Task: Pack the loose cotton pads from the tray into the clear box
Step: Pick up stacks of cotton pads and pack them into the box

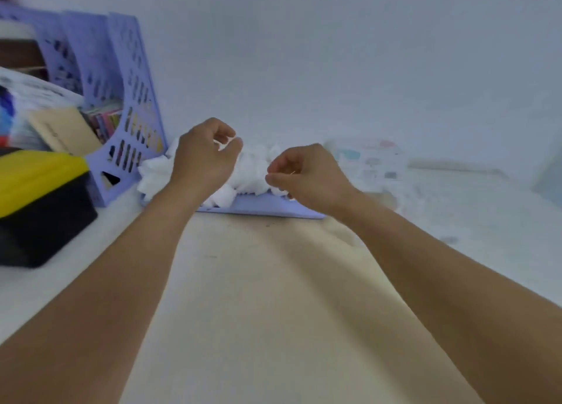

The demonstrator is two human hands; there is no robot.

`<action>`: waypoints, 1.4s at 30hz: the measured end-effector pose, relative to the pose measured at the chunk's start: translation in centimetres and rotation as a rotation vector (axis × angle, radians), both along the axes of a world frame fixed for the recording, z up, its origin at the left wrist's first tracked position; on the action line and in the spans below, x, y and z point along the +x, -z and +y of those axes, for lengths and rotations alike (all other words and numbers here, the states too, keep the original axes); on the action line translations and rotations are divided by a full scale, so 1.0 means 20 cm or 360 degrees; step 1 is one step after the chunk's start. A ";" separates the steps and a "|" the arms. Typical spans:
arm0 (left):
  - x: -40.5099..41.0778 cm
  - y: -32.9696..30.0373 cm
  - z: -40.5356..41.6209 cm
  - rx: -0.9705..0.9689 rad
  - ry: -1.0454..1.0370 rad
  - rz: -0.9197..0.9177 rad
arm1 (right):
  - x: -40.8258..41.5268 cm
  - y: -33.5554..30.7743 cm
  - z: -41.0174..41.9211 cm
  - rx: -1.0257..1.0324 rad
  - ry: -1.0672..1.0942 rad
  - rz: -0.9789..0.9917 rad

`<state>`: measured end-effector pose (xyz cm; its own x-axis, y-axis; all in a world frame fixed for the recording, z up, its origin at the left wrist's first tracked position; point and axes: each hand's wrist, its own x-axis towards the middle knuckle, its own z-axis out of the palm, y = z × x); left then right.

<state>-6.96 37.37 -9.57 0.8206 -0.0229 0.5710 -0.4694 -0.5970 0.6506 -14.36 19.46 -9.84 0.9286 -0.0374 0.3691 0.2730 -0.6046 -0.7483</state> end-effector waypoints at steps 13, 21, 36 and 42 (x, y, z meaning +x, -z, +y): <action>0.15 0.39 0.47 -0.0486 -0.0620 0.0575 | 0.31 0.35 0.54 -0.0104 0.0201 0.0198; 0.12 0.41 0.46 -0.0507 -0.0623 0.0617 | 0.37 0.35 0.54 -0.0305 0.0260 0.0275; 0.05 0.39 0.31 -0.0192 -0.0325 -0.0120 | 0.39 0.35 0.50 -0.0425 0.0234 0.0149; 0.08 0.37 0.29 -0.0412 -0.0192 -0.0167 | 0.40 0.33 0.48 0.0122 0.0322 -0.0257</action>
